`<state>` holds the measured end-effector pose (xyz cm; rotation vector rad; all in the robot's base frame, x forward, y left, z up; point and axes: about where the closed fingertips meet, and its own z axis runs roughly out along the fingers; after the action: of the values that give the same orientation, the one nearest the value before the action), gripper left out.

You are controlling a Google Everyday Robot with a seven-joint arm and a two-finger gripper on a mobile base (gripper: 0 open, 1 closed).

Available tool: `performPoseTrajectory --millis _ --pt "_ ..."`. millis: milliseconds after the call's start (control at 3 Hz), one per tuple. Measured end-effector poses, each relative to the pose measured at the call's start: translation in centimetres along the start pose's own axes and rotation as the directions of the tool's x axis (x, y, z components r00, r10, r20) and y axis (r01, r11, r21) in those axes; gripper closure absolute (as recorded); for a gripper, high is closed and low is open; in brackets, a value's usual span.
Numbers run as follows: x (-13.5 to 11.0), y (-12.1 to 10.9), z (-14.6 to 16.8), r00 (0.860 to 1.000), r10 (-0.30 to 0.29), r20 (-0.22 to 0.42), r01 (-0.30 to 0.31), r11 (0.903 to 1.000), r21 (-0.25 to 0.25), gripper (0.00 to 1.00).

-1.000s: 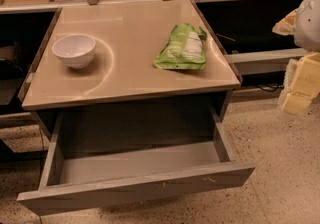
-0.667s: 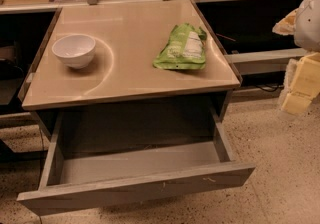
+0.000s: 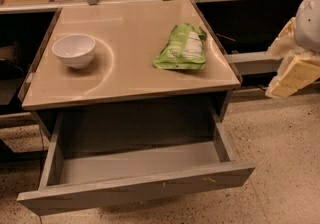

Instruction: Close top drawer

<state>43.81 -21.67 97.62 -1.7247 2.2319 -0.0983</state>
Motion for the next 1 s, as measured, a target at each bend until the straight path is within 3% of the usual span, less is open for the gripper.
performPoseTrajectory --millis 667,1000 --pt "0.0 0.0 0.0 1.000 0.000 0.000 0.000 1.0000 0.000 0.88" --pt "0.6 2.4 0.0 0.999 0.005 -0.035 -0.005 0.9999 -0.012 1.00"
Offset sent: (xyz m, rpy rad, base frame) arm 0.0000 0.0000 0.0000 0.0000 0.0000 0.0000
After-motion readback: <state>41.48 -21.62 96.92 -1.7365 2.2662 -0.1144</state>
